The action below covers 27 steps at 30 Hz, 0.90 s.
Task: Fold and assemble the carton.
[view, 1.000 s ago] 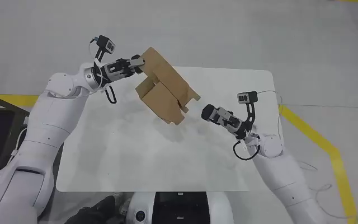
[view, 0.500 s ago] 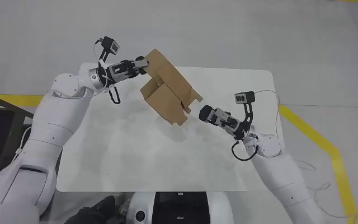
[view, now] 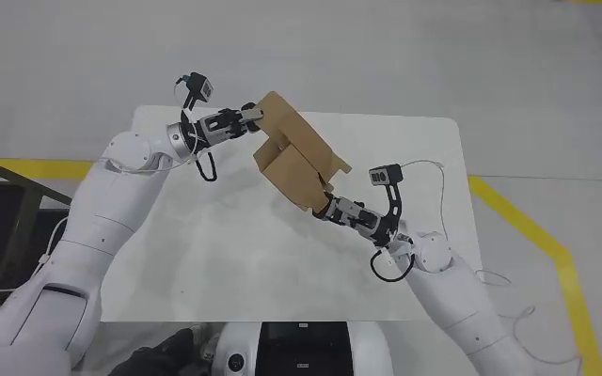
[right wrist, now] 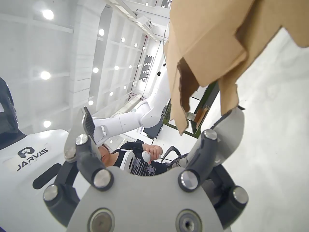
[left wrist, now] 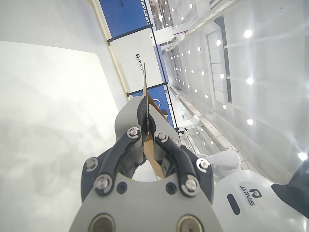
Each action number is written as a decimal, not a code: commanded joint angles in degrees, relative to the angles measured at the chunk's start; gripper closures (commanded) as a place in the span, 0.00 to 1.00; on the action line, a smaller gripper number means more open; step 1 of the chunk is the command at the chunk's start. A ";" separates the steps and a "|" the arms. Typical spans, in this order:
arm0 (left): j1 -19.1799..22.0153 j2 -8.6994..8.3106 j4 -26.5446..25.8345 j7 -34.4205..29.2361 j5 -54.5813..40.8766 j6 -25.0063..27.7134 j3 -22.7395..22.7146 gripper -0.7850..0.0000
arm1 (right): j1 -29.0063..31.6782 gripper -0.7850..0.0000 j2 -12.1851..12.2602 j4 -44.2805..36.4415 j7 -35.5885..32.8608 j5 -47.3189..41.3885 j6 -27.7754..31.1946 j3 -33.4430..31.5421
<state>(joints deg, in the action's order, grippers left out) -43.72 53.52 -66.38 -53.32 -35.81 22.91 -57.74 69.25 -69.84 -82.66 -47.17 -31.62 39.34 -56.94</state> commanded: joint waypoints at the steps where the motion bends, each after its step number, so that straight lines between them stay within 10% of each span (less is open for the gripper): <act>1: 0.02 0.16 0.40 0.33 0.36 0.00 -0.08 1.00 | 0.02 0.00 -0.10 -0.14 0.12 -0.04 0.68 0.08; 27: -0.04 2.00 3.08 1.65 4.53 0.86 -1.24 1.00 | 0.87 0.00 -0.22 -2.58 1.82 -2.10 -0.64 -2.31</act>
<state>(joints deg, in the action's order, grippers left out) -43.71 55.48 -63.23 -51.61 -31.22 23.84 -58.87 70.34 -70.00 -85.58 -45.45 -33.79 38.98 -59.34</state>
